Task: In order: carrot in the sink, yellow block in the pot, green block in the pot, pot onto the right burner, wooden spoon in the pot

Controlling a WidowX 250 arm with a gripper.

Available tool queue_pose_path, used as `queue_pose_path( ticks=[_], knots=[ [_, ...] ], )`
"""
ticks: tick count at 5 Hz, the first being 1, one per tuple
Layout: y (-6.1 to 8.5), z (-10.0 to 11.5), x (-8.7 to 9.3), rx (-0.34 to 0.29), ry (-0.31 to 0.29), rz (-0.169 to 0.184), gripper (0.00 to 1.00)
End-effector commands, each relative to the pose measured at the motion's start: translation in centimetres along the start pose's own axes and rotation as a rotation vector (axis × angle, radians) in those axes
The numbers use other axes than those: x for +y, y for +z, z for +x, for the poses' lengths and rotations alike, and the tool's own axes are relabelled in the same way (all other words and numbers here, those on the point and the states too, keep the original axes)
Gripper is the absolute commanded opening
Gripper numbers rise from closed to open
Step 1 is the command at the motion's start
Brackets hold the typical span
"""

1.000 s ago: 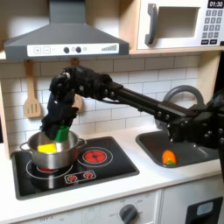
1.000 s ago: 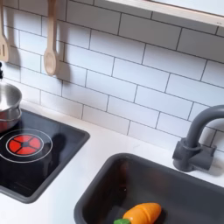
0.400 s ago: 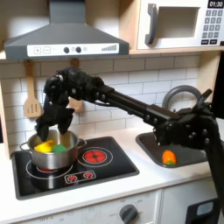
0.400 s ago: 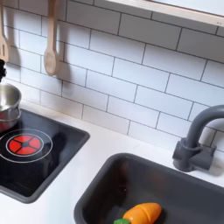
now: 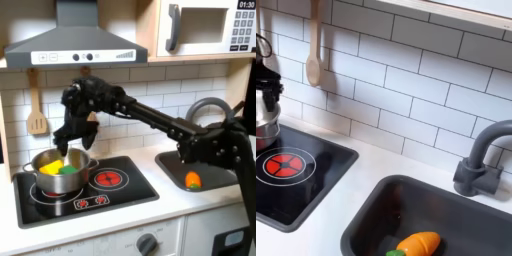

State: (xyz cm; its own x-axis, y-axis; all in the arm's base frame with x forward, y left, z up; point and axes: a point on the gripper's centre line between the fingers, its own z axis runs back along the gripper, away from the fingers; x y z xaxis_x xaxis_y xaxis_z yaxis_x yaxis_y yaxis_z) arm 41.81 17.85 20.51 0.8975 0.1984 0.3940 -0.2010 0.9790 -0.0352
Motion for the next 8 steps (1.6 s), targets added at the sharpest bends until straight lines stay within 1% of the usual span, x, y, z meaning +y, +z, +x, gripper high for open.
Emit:
queue_pose_path(
  ticks=[1,2,3,4,5,6,8],
  knots=[
    [-0.9,-0.4,-1.4,0.039,-0.04,-0.051,1.0],
    [-2.6,-1.1,-1.8,0.093,-0.059,-0.08,1.0],
    [-3.2,-1.2,-1.9,0.124,-0.064,-0.085,1.0],
    [-4.1,-1.9,-2.0,0.16,-0.058,-0.096,1.0],
    [-4.1,-2.0,-2.0,0.161,-0.055,-0.093,0.0],
    [-3.8,-1.8,-2.8,0.153,-0.073,-0.093,0.0],
    [-5.1,-2.8,-5.5,0.183,-0.138,-0.105,0.0]
  ],
)
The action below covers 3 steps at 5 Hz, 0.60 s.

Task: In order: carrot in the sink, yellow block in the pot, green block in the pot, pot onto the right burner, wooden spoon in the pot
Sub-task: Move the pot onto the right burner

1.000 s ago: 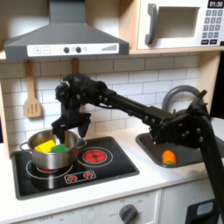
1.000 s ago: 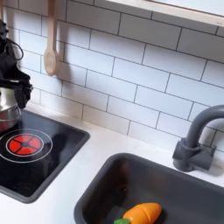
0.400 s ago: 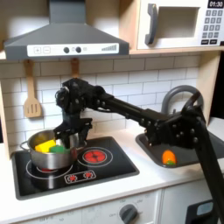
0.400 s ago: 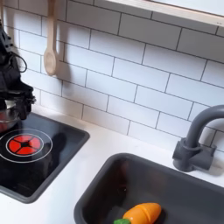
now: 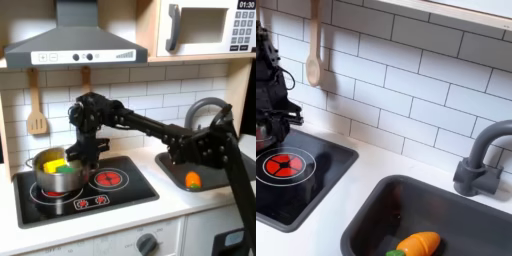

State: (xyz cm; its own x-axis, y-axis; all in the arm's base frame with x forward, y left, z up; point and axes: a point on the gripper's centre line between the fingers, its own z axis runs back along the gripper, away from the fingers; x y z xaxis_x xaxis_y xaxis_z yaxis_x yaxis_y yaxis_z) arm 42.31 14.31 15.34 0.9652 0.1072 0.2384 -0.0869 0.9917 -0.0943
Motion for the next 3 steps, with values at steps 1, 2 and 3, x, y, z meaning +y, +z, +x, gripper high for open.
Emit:
queue_pose_path(
  ticks=[1,2,3],
  knots=[
    [-0.3,-0.4,-3.2,0.014,-0.071,-0.012,0.0],
    [-0.4,-0.5,-4.3,0.016,-0.102,-0.014,0.0],
    [-0.5,-1.1,-5.0,0.017,-0.114,-0.021,0.0]
  ],
)
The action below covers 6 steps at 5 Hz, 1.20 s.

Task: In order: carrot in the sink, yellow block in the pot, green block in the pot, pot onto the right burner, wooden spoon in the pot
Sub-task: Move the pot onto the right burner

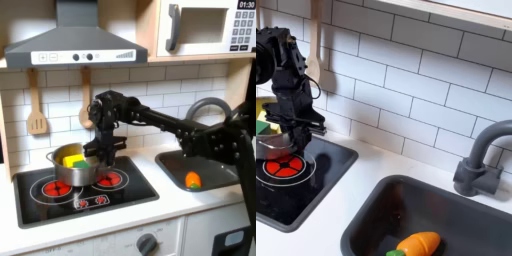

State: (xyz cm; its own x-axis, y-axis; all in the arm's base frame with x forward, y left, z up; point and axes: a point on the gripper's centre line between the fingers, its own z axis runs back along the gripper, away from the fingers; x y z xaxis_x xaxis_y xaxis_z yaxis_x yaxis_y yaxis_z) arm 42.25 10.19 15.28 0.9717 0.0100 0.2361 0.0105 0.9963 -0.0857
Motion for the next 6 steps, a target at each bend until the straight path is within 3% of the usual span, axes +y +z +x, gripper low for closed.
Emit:
queue_pose_path(
  ticks=[1,2,4,5,6],
  knots=[
    [-0.1,-2.1,-2.4,0.014,-0.047,-0.002,0.0],
    [-0.1,-3.2,-3.4,0.017,-0.062,-0.009,0.0],
    [0.3,-3.9,-3.5,0.011,-0.069,-0.005,0.0],
    [1.7,-3.6,-3.3,-0.029,-0.079,-0.006,1.0],
    [3.9,-3.2,-3.1,-0.088,-0.088,0.022,1.0]
  ],
)
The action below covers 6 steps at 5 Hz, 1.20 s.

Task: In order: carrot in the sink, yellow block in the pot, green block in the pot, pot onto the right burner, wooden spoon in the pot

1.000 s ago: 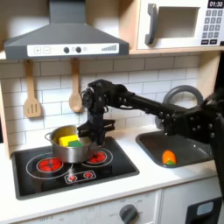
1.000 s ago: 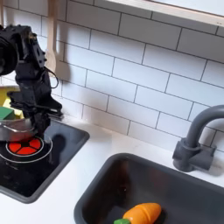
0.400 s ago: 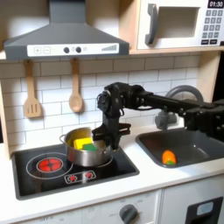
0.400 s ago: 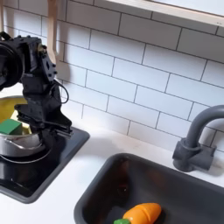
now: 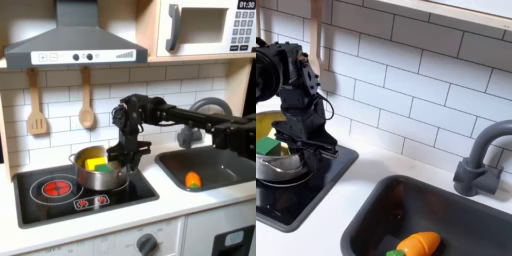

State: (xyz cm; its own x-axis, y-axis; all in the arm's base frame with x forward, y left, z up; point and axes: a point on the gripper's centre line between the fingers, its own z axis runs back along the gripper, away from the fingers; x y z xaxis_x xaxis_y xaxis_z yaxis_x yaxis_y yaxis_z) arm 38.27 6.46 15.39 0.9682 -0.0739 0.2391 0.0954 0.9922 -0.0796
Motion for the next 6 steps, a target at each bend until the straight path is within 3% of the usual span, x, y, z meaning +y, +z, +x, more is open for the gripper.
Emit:
queue_pose_path(
  ticks=[1,2,3,4,6],
  knots=[
    [5.5,0.8,0.9,-0.145,-0.019,0.068,1.0],
    [6.9,1.0,1.8,-0.223,-0.027,0.1,1.0],
    [7.4,2.4,3.2,-0.287,-0.059,0.113,1.0],
    [8.2,4.3,4.1,-0.356,-0.069,0.148,1.0],
    [8.1,8.3,5.0,-0.475,-0.124,0.11,1.0]
  ],
)
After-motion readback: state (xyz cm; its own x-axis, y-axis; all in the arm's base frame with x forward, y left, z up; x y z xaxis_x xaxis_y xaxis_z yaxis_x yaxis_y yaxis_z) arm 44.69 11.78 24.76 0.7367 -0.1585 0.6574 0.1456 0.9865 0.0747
